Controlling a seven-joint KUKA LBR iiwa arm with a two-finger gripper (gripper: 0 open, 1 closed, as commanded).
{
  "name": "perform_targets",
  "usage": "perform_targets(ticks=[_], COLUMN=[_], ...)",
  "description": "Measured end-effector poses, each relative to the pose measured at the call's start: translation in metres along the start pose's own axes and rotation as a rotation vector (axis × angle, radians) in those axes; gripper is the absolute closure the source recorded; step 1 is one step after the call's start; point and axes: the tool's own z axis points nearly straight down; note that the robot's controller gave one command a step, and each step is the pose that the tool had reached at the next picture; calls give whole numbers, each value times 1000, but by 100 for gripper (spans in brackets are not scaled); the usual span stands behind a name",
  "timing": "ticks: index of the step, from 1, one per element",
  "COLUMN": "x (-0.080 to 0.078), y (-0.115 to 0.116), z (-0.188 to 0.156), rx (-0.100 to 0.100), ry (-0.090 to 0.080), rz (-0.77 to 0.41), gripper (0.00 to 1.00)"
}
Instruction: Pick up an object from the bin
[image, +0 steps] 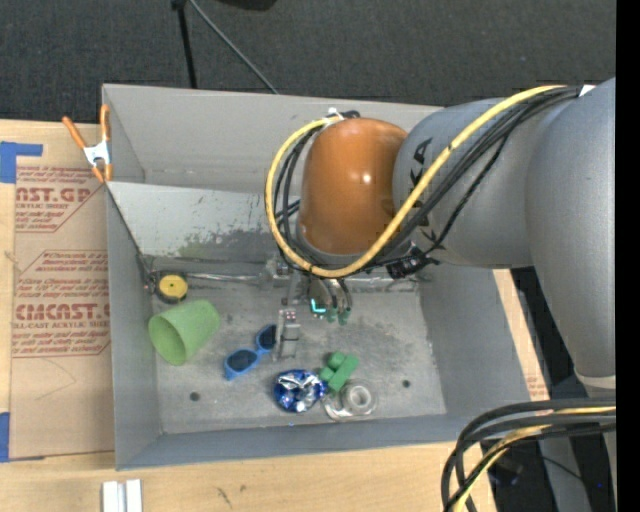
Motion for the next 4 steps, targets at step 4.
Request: perform_targets(ticks=[4], x=[23], y=[27], z=[98], rx=[0], ry=[-4], rz=[-582], gripper=[0])
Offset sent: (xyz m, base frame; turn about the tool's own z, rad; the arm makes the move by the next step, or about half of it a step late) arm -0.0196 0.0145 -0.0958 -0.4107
